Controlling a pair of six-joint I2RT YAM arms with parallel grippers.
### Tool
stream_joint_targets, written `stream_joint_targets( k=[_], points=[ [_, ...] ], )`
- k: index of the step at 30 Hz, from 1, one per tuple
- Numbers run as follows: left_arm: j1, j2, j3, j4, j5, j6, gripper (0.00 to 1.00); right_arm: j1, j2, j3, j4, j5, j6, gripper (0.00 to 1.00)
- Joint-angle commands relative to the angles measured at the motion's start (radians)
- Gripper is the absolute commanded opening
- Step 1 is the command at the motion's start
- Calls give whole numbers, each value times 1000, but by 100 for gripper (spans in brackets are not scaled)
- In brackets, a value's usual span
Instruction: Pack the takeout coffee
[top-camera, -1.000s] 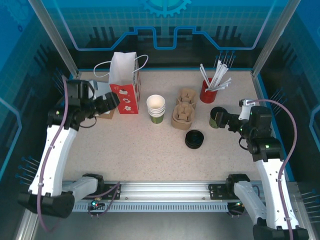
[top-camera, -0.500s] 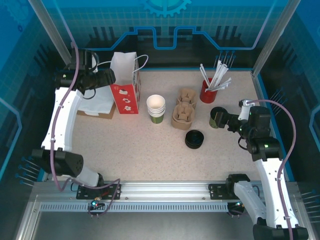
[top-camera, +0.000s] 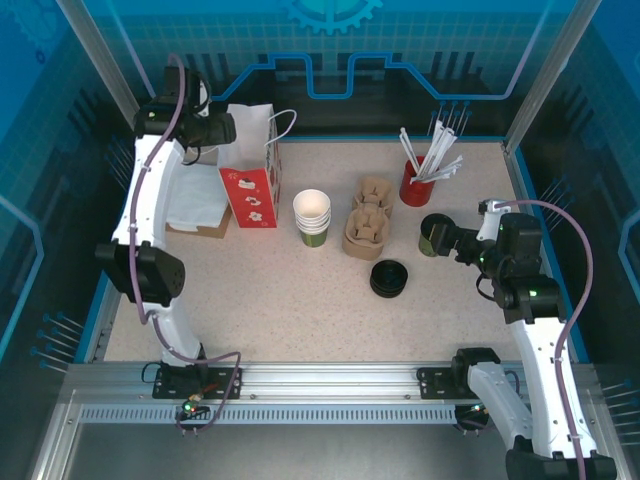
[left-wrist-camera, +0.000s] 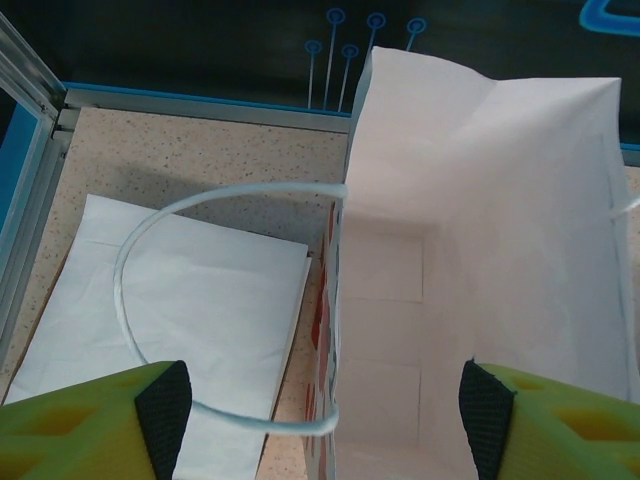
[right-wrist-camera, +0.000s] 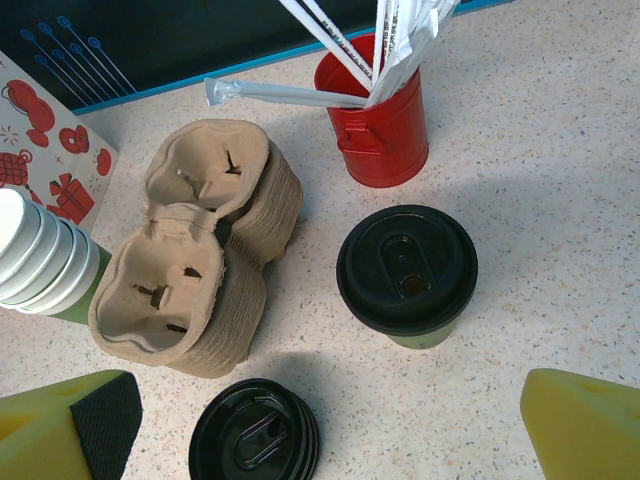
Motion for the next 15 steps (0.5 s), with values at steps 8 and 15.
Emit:
stream_joint_targets(
  k=[8,15],
  points=[
    [10,76,52,-49,-23,37,67,-14,-11,-18,3,13,17,100],
    [10,102,51,-54,-11,38,60,-14,-10,-17,-4,17,18,100]
  ],
)
